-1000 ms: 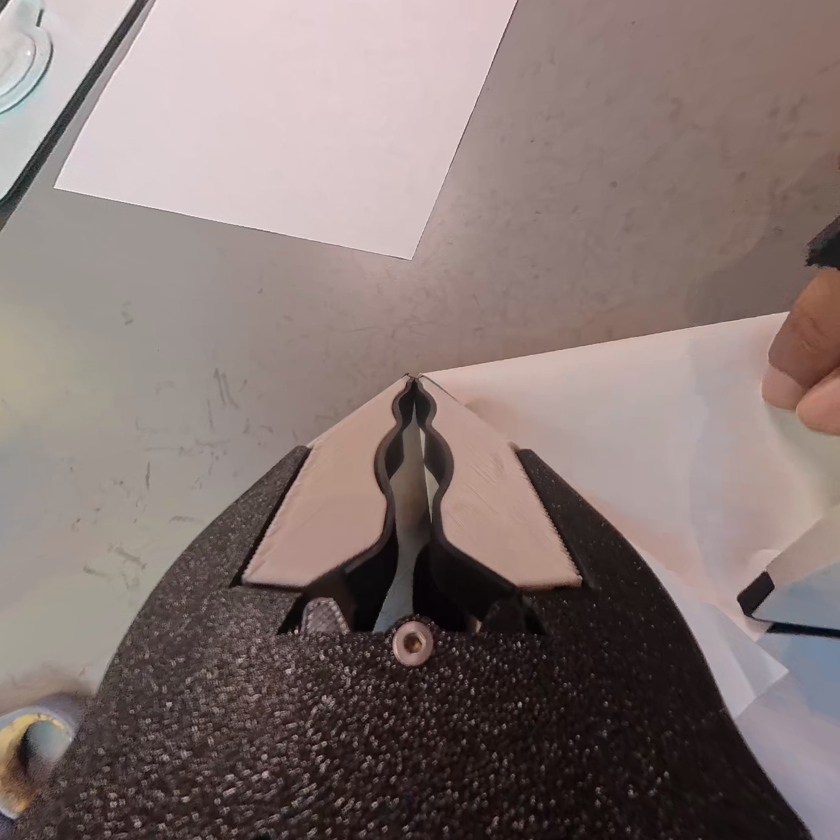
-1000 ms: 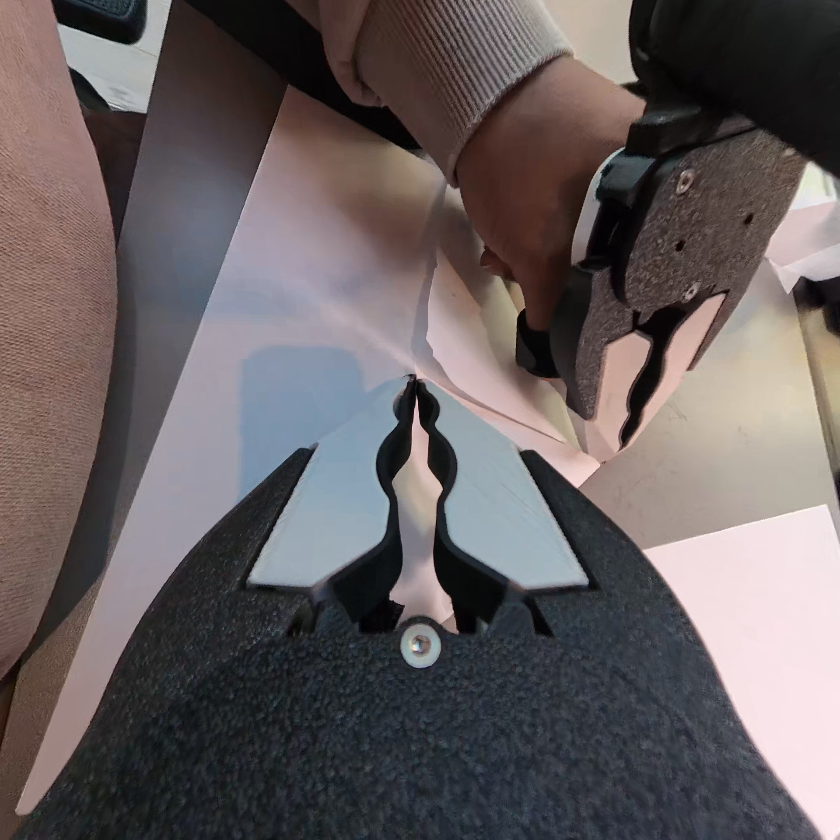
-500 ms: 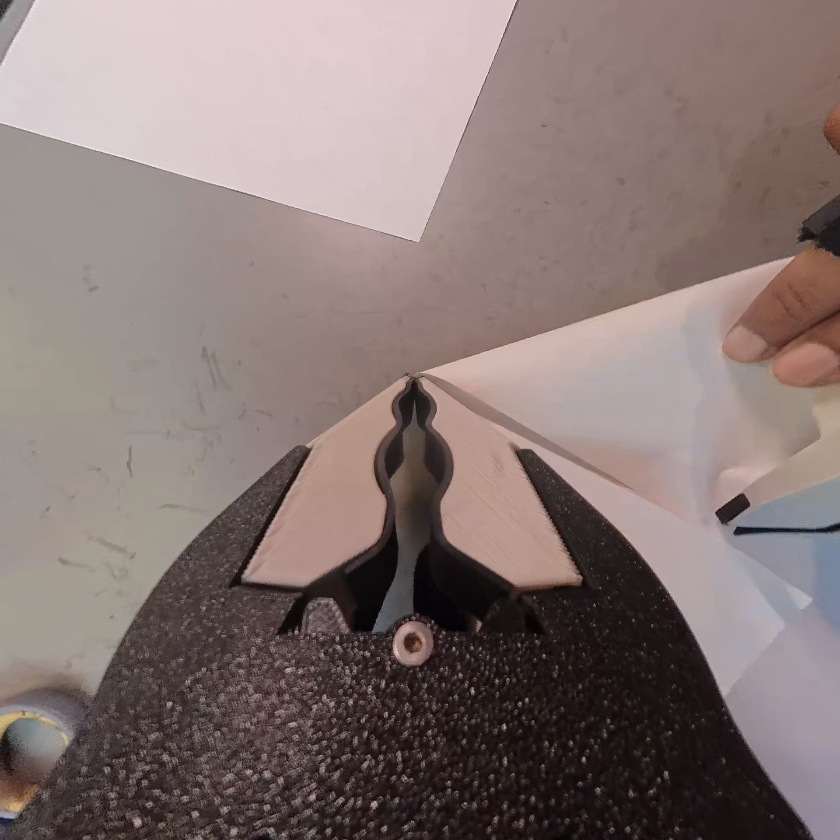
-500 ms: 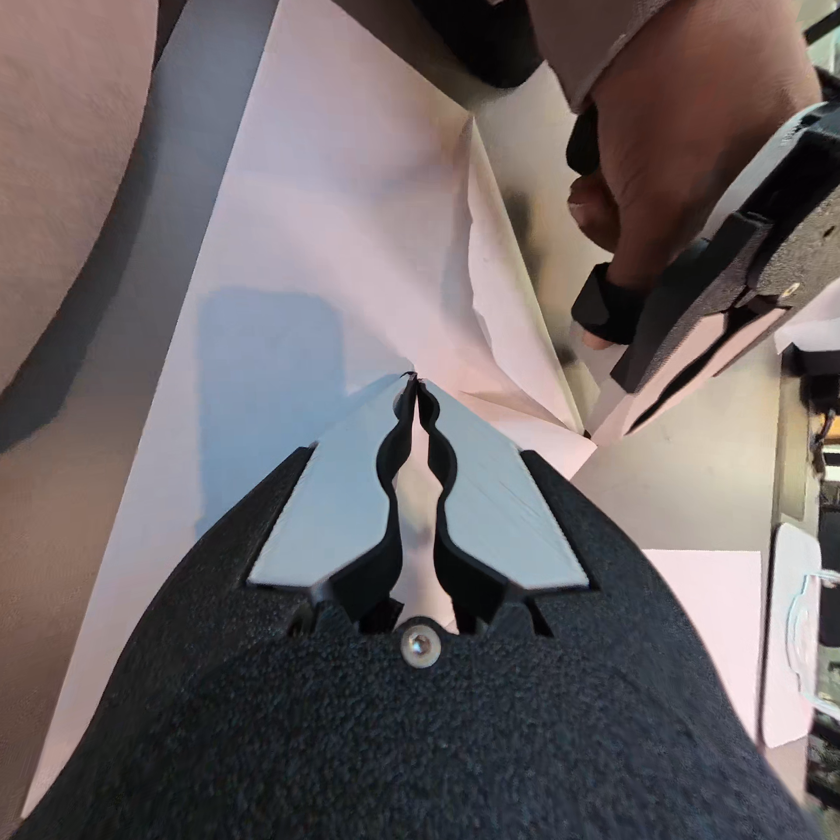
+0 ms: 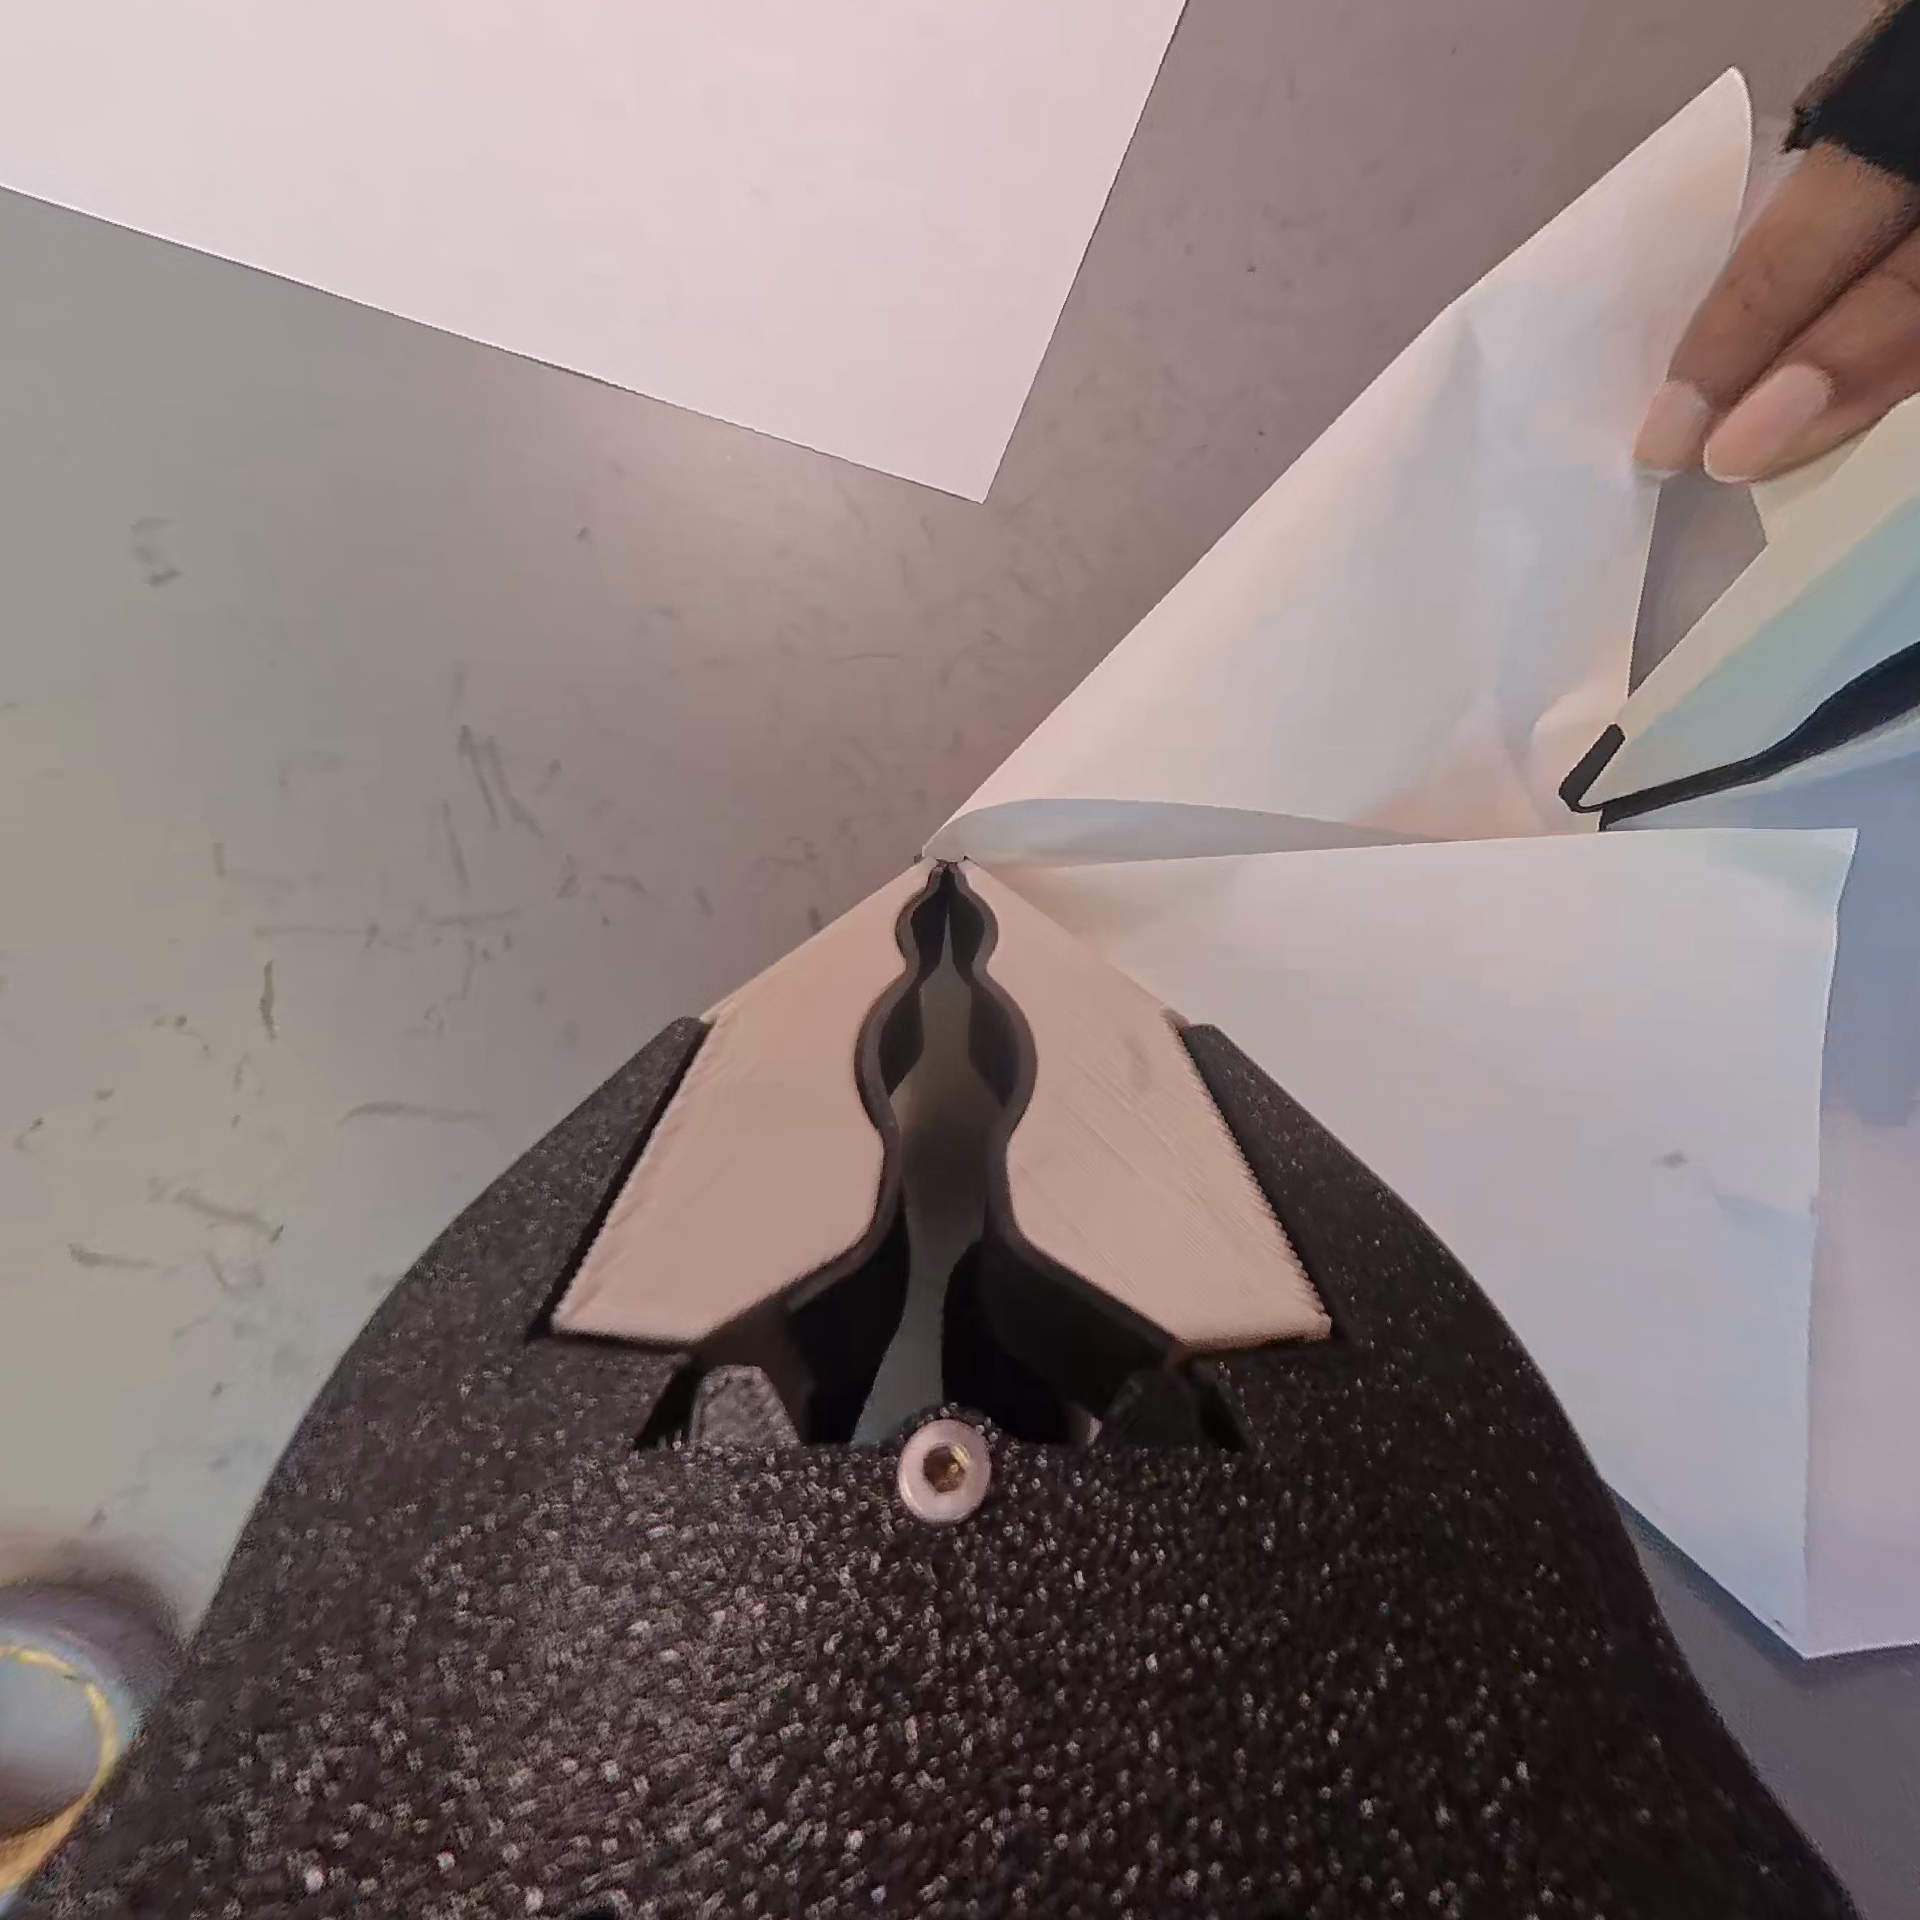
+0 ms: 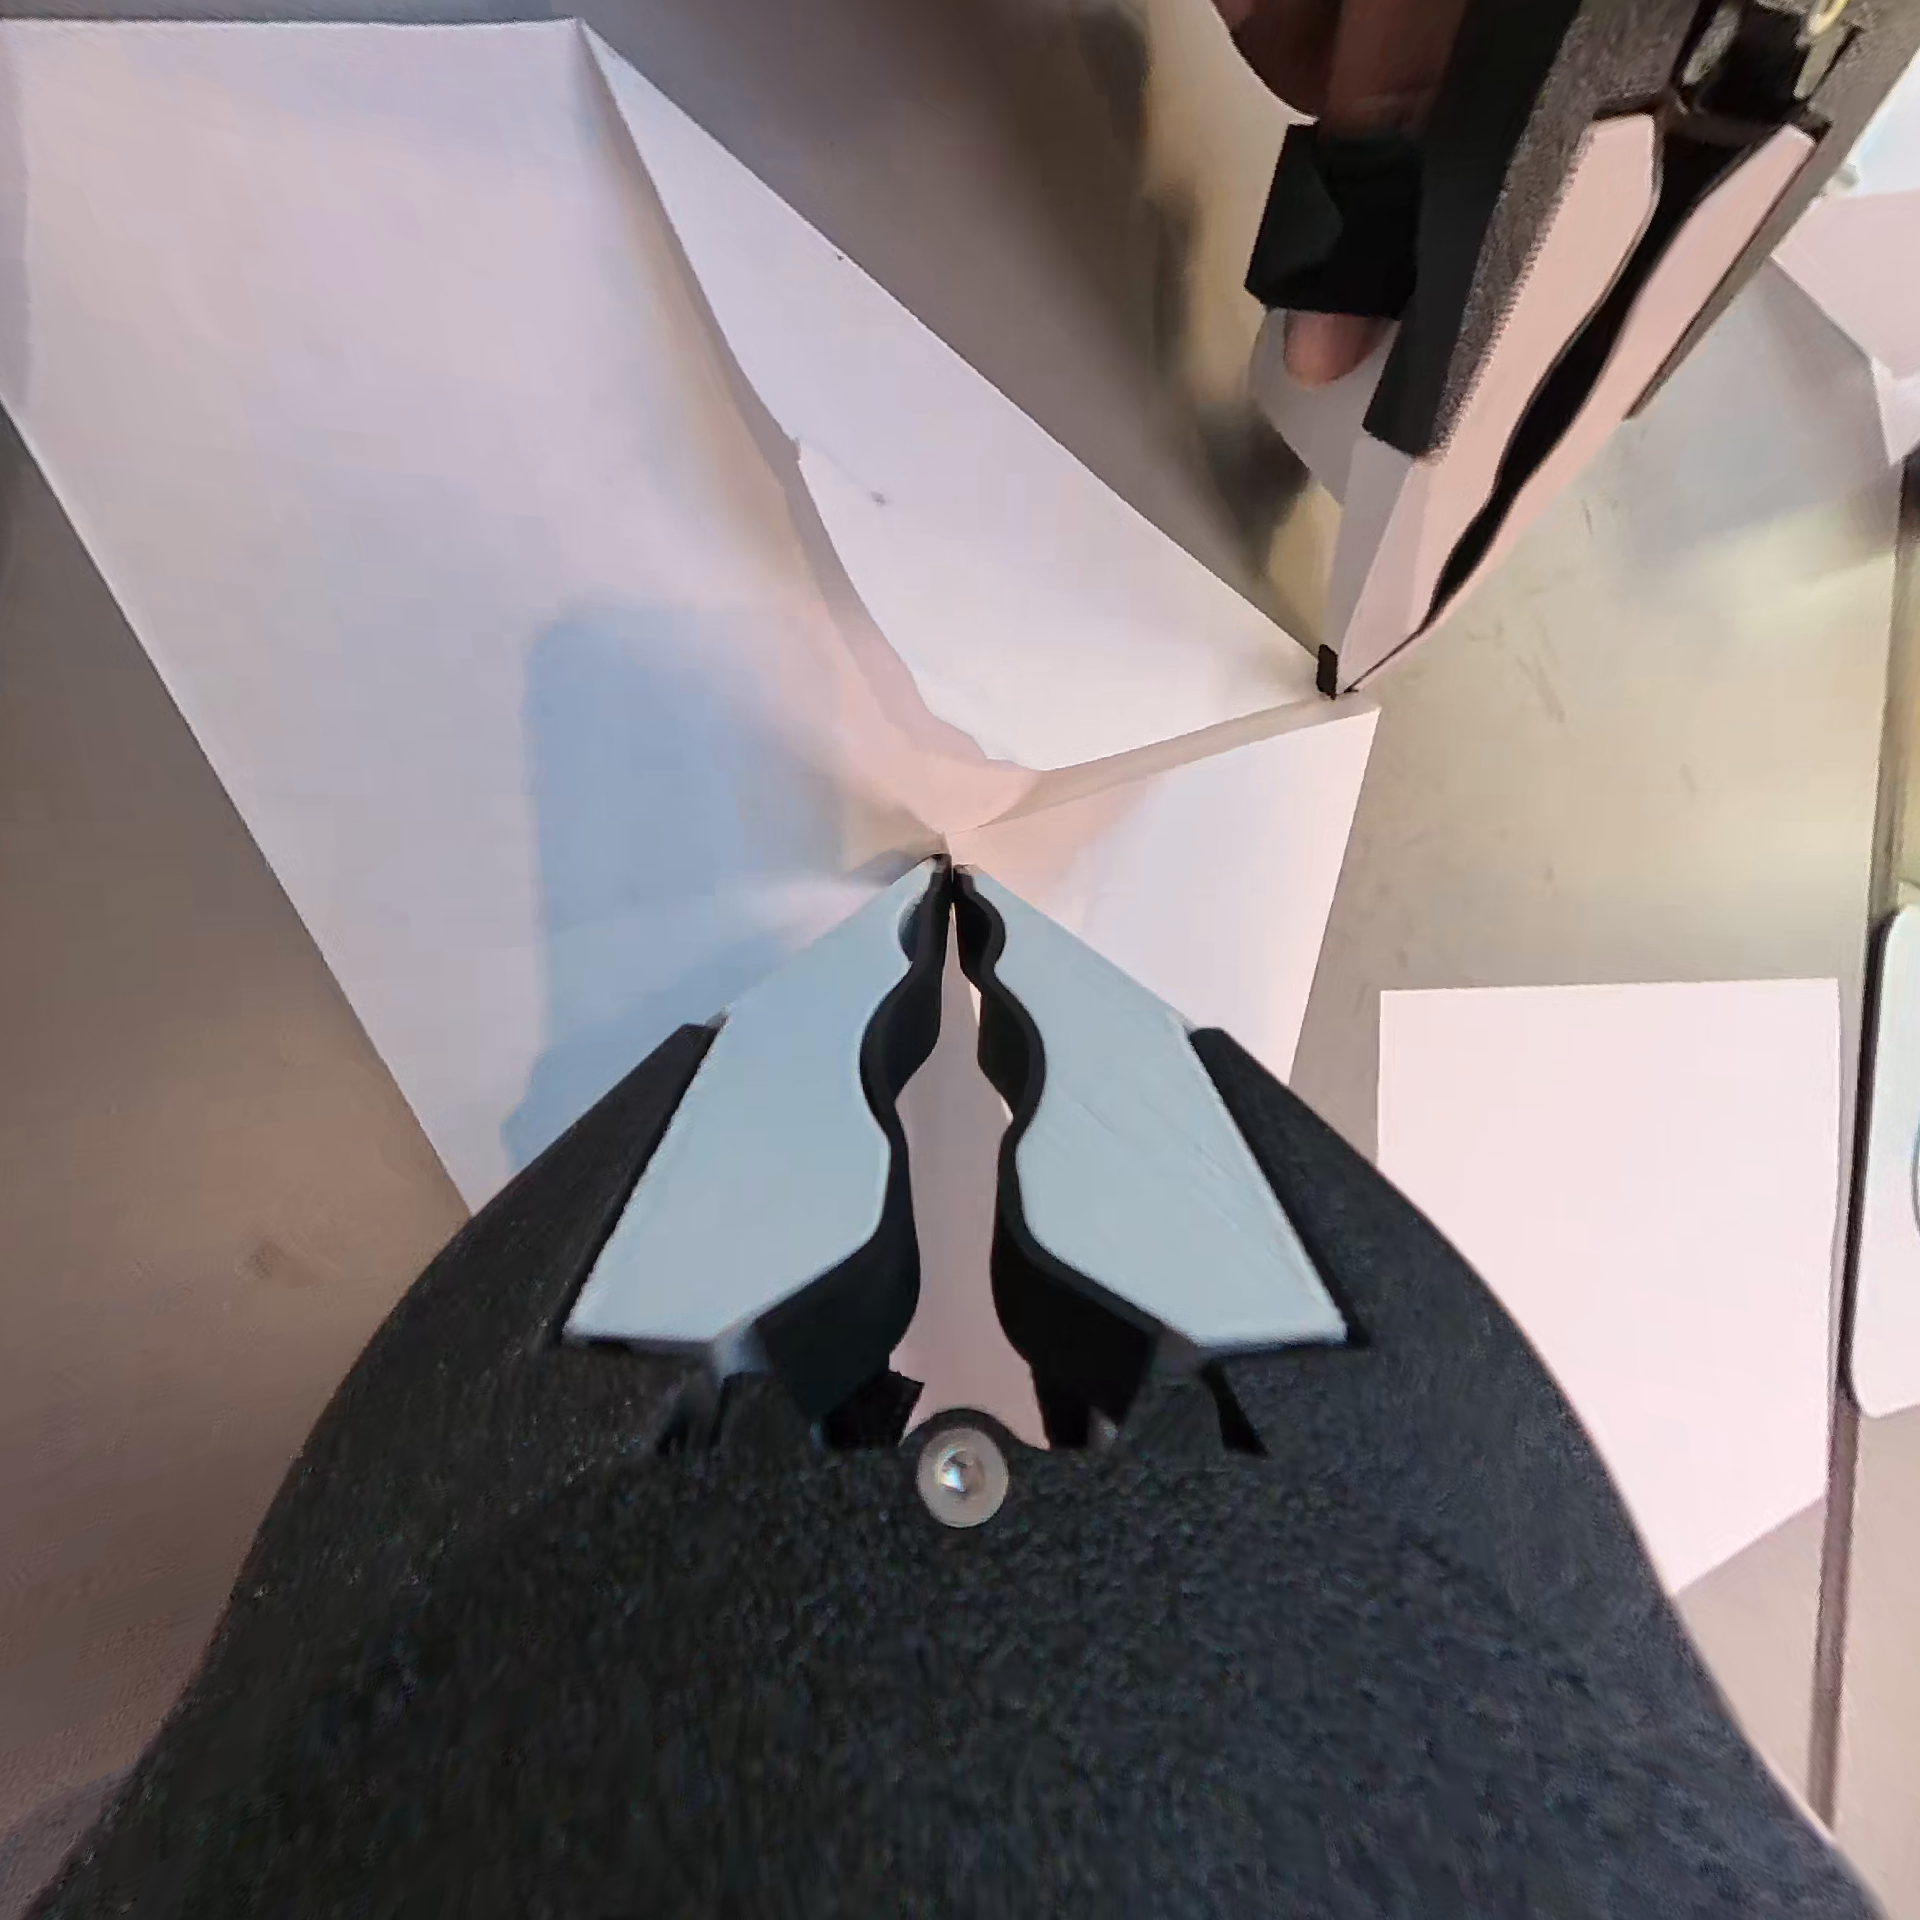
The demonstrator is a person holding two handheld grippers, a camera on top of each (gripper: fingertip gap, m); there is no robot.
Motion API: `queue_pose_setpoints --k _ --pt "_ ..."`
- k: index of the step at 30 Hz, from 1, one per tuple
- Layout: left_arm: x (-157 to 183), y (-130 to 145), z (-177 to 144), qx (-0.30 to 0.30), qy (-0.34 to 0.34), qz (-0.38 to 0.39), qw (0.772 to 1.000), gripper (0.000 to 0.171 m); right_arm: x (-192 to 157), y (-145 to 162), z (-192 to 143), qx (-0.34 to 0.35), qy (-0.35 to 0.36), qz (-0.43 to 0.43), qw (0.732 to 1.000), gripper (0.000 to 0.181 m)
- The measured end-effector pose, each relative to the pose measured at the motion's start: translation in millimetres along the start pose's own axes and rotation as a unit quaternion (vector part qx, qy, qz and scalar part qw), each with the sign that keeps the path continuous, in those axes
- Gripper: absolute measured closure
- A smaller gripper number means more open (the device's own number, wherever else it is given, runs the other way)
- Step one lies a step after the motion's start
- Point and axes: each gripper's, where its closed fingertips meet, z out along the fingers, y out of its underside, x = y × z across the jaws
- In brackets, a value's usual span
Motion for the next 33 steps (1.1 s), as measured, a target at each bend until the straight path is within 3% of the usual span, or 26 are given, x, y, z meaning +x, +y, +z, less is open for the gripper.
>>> queue_pose_setpoints --k 10,20,23,28,33 --pt "-0.1 0.1 -0.4 0.006 -0.008 -0.020 1.000 0.171 -4.6 1.0 -2.7 0.018 0.028 0.108 0.994 0.181" --pt "2.2 2.5 -4.7 0.013 -0.007 -0.009 1.000 0.171 -3.9 1.2 -1.9 0.035 0.030 0.105 0.993 0.181" --pt "-0.6 -3.3 -22.6 0.026 -0.016 0.006 0.999 0.169 -3.6 1.8 -1.5 0.040 0.032 0.105 0.993 0.181" --pt "44.2 -11.8 -47.9 0.077 0.089 0.006 0.993 0.170 -3.7 1.9 -1.4 0.051 0.032 0.113 0.992 0.181" --pt "88.7 9.4 -27.5 0.024 0.146 0.067 0.987 0.165 -3.7 1.5 -1.4 0.049 0.030 0.099 0.993 0.181"
